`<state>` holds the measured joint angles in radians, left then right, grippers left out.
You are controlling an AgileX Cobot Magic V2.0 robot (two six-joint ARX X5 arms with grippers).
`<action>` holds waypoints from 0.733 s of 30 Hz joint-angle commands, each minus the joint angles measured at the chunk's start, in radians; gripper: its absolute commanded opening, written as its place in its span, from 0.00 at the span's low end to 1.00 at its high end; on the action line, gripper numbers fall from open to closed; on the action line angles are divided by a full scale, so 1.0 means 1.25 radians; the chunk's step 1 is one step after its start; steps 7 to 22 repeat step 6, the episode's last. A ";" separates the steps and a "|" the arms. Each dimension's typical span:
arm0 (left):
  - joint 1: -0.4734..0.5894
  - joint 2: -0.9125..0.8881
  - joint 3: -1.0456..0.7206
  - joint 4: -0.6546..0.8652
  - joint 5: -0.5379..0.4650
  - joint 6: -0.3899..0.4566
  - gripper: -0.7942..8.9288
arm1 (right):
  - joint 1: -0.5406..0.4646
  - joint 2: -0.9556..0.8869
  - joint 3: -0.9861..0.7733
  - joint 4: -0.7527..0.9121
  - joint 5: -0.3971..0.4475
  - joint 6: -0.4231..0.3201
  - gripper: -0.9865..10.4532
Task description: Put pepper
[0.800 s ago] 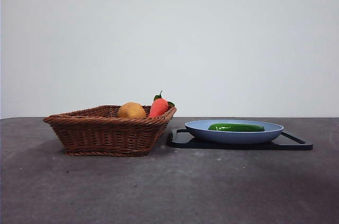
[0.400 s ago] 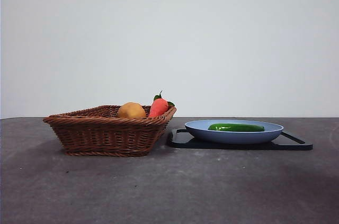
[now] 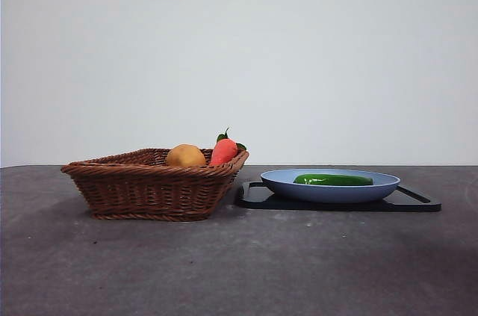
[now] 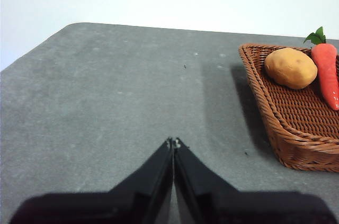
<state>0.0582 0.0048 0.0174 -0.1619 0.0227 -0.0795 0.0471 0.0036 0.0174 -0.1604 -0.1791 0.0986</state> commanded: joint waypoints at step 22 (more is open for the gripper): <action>0.002 -0.003 -0.009 0.009 0.005 -0.003 0.09 | 0.002 -0.002 -0.007 -0.003 0.002 0.013 0.10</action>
